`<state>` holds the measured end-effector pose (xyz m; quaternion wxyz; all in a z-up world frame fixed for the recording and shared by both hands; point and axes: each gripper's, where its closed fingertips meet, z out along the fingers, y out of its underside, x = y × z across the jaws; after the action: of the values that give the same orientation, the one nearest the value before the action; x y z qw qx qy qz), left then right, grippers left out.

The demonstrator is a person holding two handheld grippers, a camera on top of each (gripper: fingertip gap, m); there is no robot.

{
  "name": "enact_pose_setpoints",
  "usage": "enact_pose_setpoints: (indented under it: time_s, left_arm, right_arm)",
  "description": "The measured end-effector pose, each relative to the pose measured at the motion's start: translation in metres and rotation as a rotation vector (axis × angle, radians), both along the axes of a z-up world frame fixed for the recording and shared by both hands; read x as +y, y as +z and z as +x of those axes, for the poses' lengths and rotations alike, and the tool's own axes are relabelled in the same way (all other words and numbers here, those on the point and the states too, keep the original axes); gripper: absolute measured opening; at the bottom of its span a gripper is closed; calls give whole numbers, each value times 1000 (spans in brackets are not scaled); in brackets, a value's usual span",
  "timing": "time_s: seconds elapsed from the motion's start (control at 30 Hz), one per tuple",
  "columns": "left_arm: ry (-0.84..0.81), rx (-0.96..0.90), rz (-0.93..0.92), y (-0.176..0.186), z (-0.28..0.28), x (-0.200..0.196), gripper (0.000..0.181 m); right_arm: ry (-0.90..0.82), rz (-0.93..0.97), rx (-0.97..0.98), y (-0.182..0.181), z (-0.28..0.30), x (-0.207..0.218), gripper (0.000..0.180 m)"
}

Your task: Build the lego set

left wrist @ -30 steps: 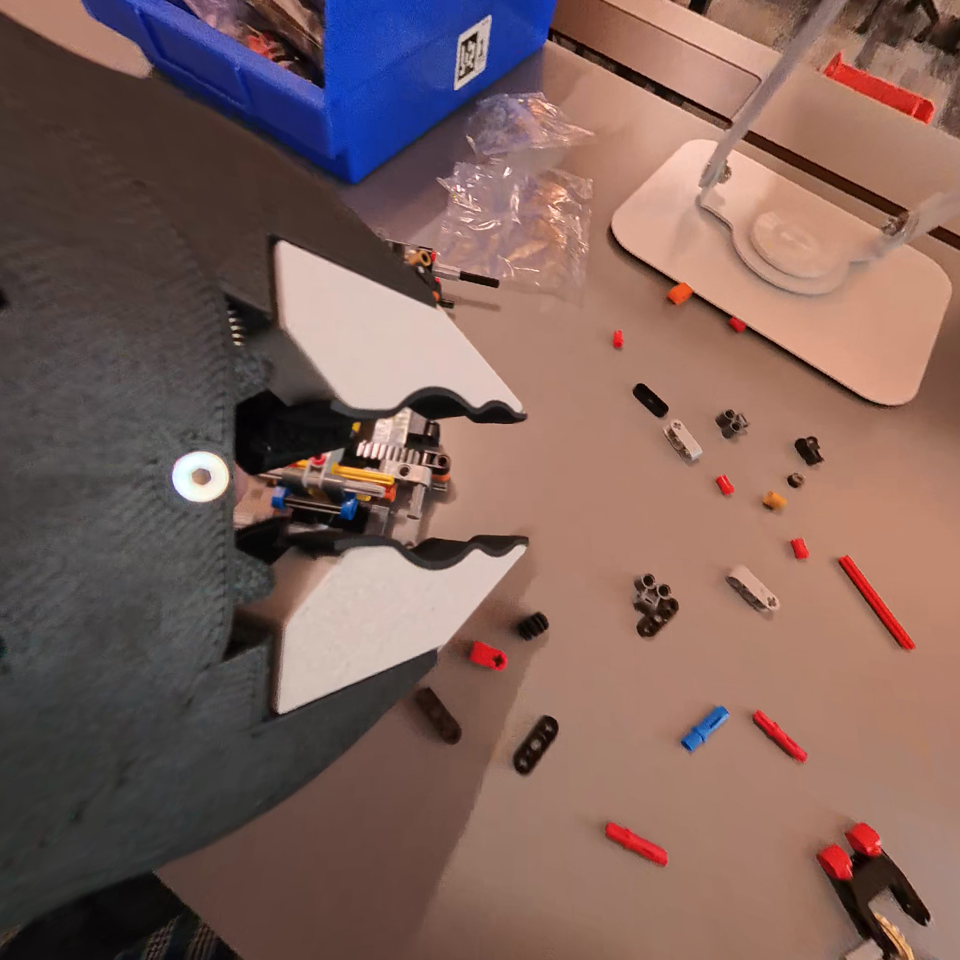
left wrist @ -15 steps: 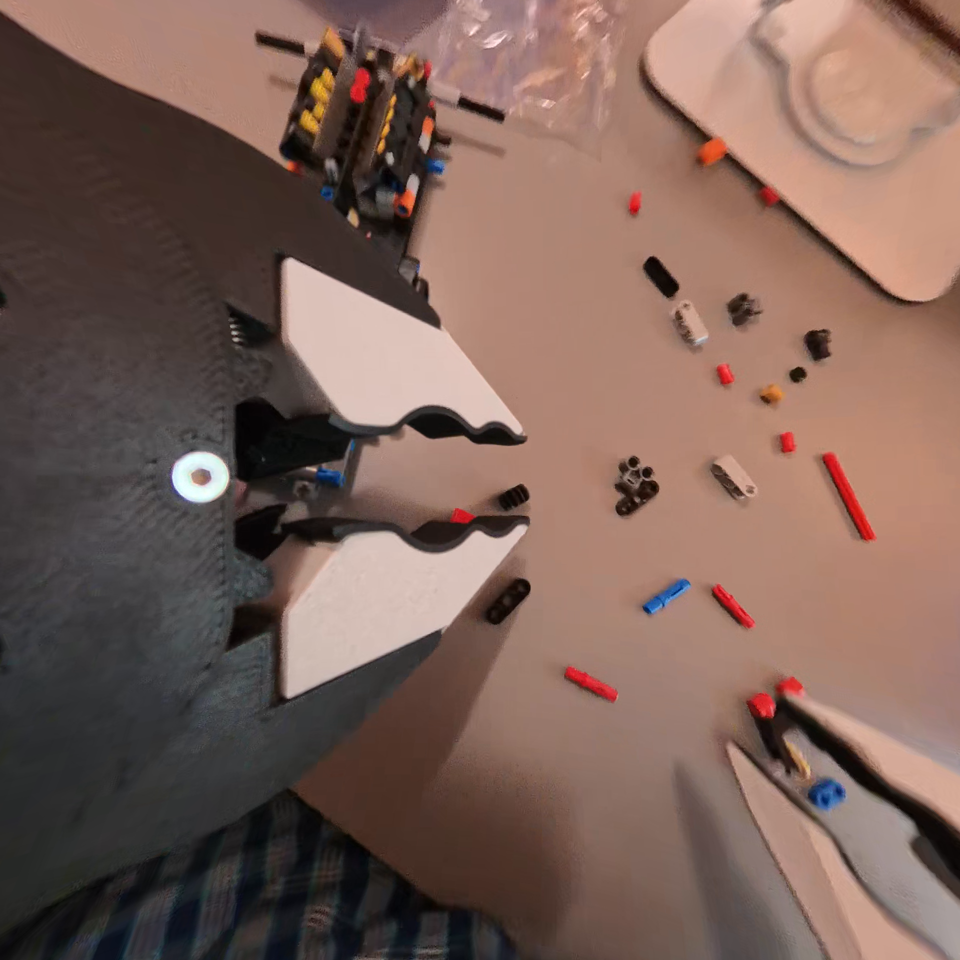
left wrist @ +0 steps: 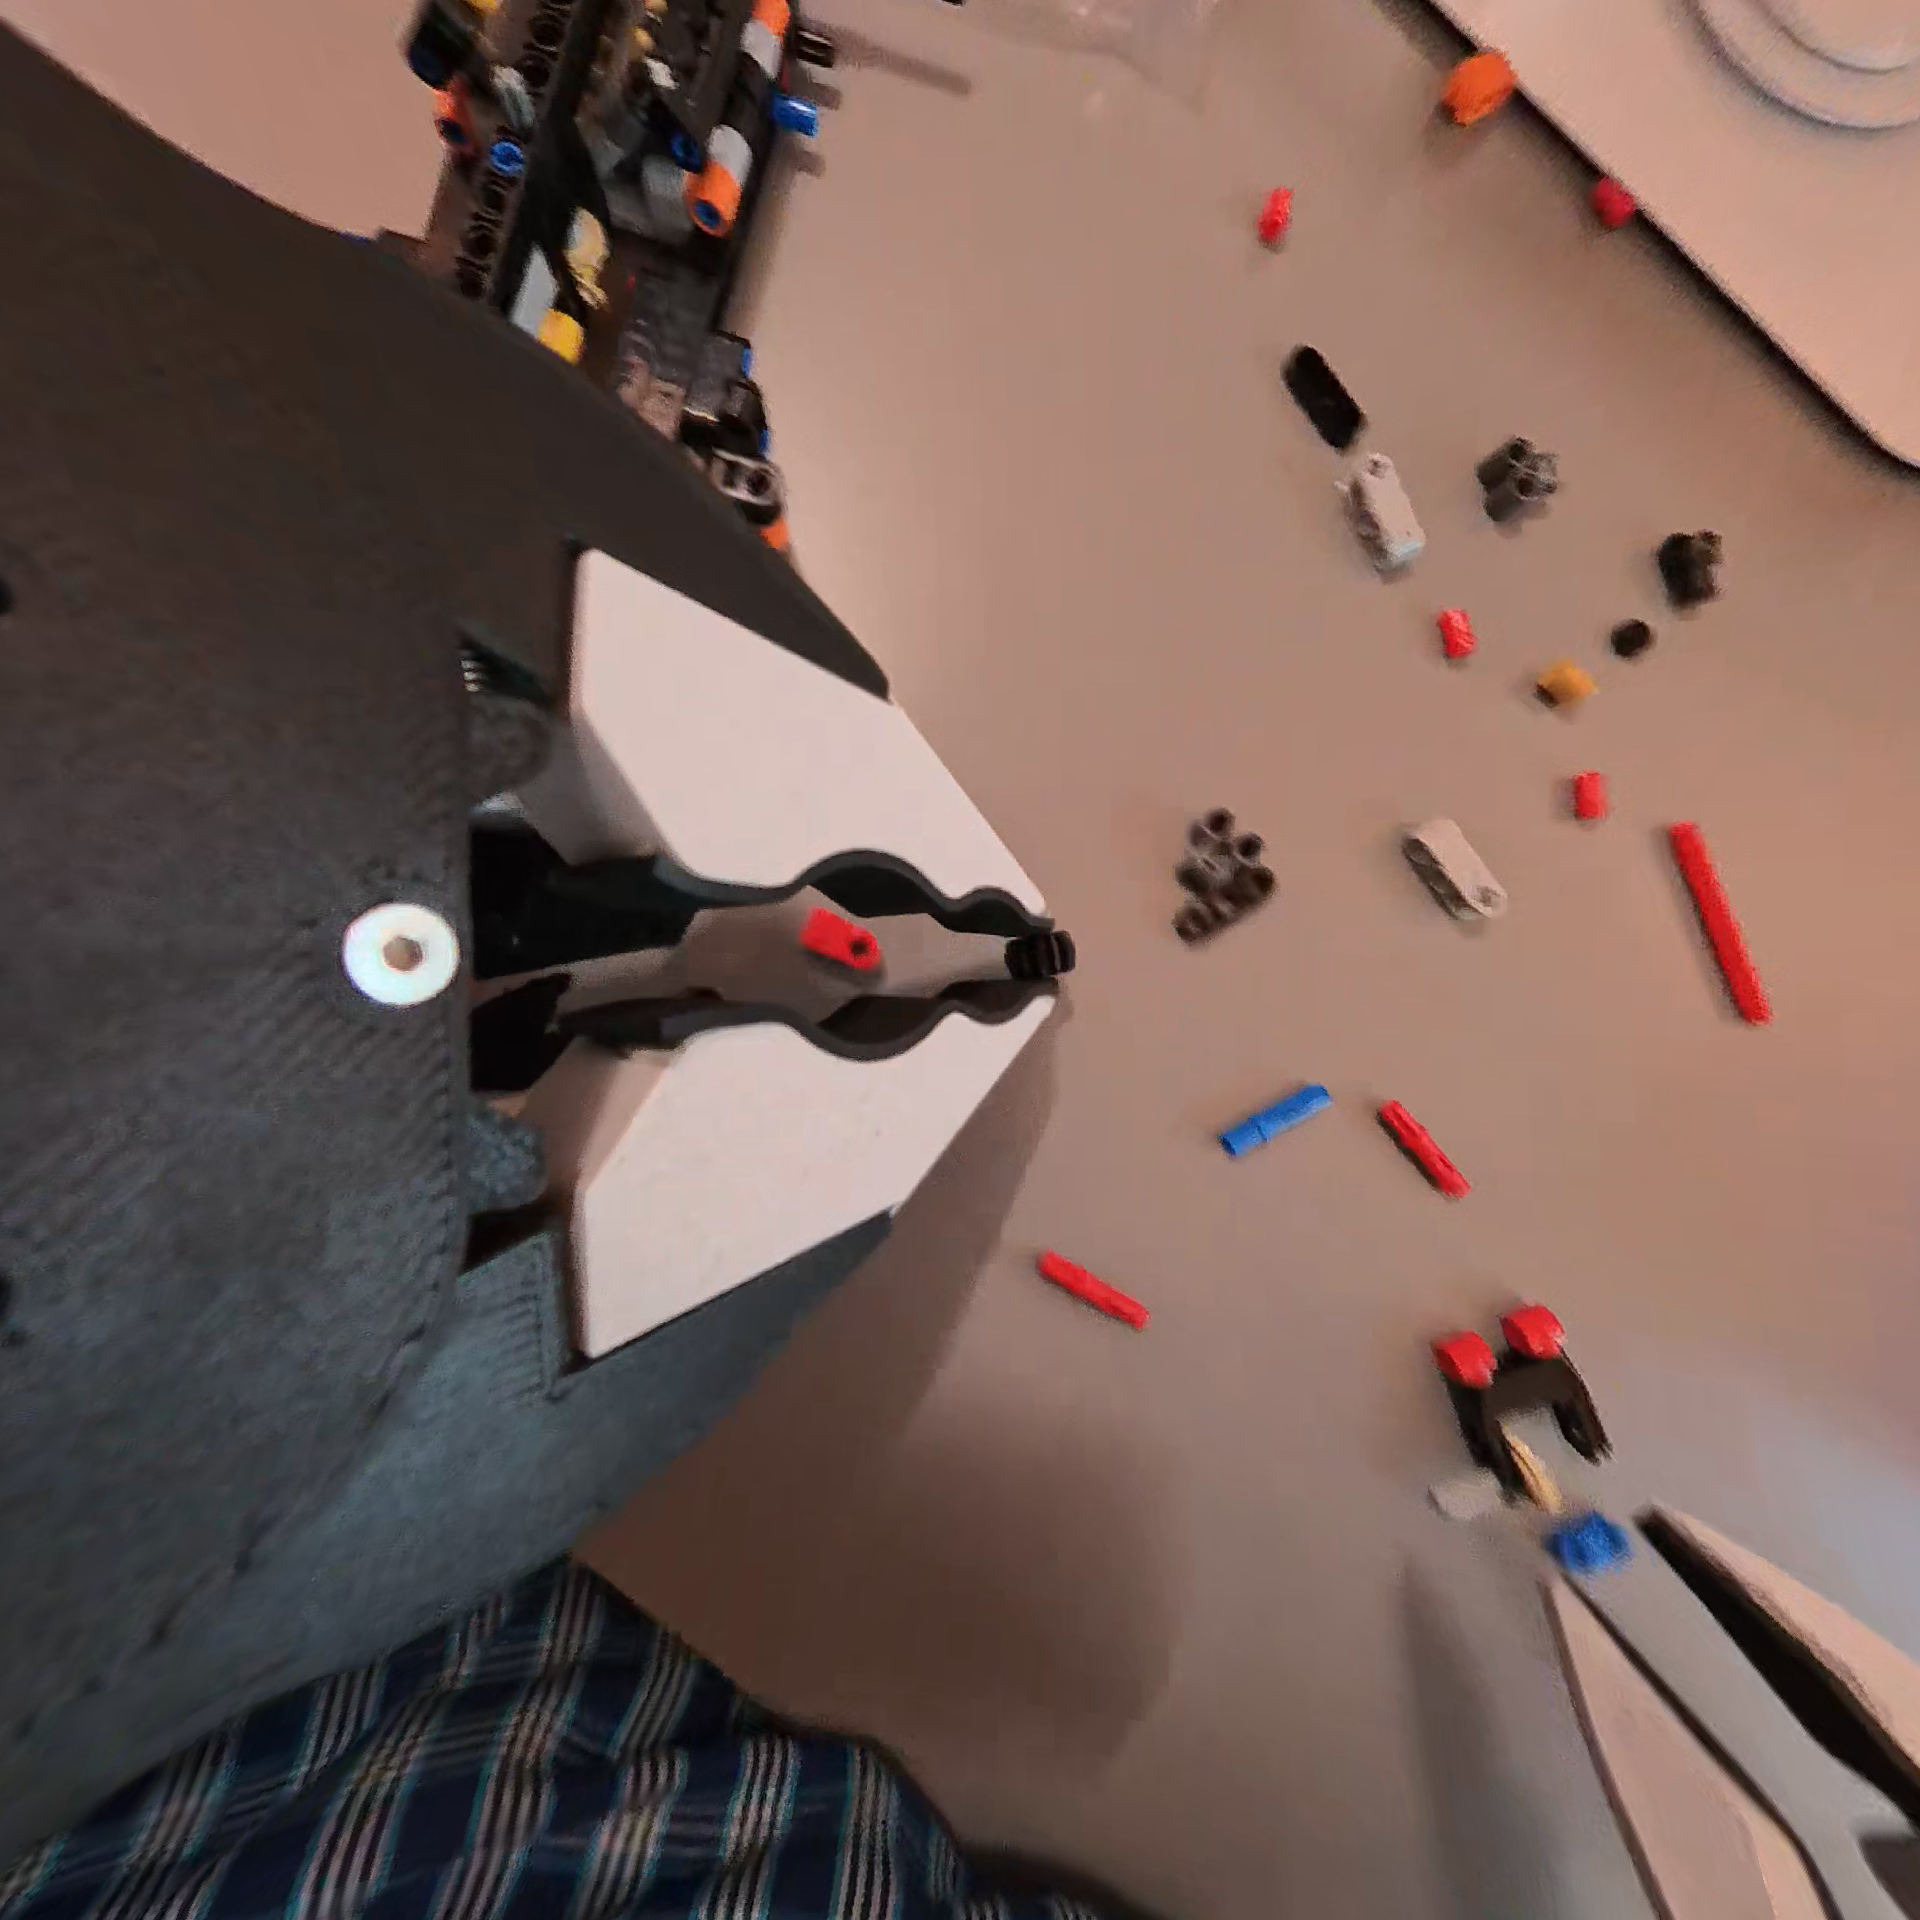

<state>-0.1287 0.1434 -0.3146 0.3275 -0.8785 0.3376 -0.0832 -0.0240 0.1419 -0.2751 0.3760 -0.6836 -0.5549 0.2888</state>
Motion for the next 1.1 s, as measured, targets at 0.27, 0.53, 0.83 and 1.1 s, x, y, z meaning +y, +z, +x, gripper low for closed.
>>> enact_pose_setpoints:
  time_s: [0.27, 0.53, 0.83, 1.1]
  left_arm:
    - [-284, -256, 154, 46, 90, -7, 6]
    - [-499, -295, 224, 58, 126, -22, 6]
    - [-616, -324, 212, 60, 133, -33, 6]
    - [-655, -335, 196, 57, 133, -39, 6]
  right_arm:
    - [66, -40, 76, 10, 8, -8, 12]
    - [170, -19, 100, 13, 12, -19, 8]
    - [239, -64, 145, 16, 19, -29, 7]
    - [279, -111, 180, 19, 20, -35, 4]
